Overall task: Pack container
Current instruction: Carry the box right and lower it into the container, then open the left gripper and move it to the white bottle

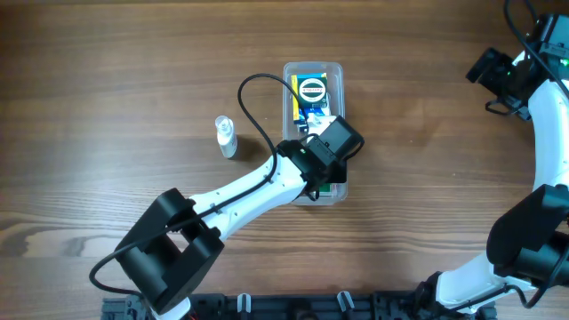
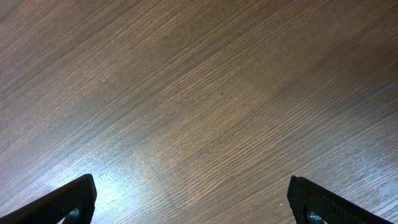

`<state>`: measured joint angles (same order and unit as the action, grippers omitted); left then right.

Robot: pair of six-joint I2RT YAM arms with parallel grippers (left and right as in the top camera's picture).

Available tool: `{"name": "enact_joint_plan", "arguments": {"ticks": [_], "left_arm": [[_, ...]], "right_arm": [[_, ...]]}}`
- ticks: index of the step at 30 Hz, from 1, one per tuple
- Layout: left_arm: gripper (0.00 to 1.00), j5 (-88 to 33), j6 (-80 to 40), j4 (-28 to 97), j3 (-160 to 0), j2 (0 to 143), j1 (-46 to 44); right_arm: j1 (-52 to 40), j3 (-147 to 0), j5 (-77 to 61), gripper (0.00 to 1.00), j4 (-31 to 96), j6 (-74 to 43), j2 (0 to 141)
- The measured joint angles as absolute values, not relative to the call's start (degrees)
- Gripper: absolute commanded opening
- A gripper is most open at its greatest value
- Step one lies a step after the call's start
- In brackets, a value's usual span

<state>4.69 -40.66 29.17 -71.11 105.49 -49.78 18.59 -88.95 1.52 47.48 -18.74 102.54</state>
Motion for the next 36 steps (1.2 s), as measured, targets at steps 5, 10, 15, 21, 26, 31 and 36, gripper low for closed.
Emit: {"name": "enact_joint_plan", "arguments": {"ticks": [5, 10, 15, 21, 26, 31, 36], "left_arm": [[0.58, 4.7, -40.7, 29.2, -71.1, 105.5, -49.8], [0.6, 5.1, -40.6, 27.6, -71.1, 105.5, -49.8], [0.63, 6.2, -38.3, 26.1, -71.1, 104.6, -48.5], [1.0, 9.6, -35.8, 29.9, -72.0, 94.3, -42.4], [1.0, 11.1, -33.5, 37.6, -72.7, 86.4, -37.7], [1.0, 11.6, -25.0, 38.9, -72.7, 82.9, -34.7], [0.98, 11.7, -17.2, 44.5, -72.8, 82.7, -29.5]], "right_arm": [[18.6, -88.9, 1.5, 1.0, 47.5, -18.7, 102.5], [18.6, -88.9, 1.5, 1.0, 47.5, -18.7, 102.5], [18.6, -88.9, 1.5, 1.0, 47.5, -18.7, 102.5], [18.6, -88.9, 1.5, 1.0, 47.5, -18.7, 102.5], [18.6, -88.9, 1.5, 1.0, 47.5, -18.7, 102.5], [18.6, -88.9, 1.5, 1.0, 47.5, -18.7, 102.5], [18.6, -88.9, 1.5, 1.0, 47.5, -18.7, 102.5]]}}
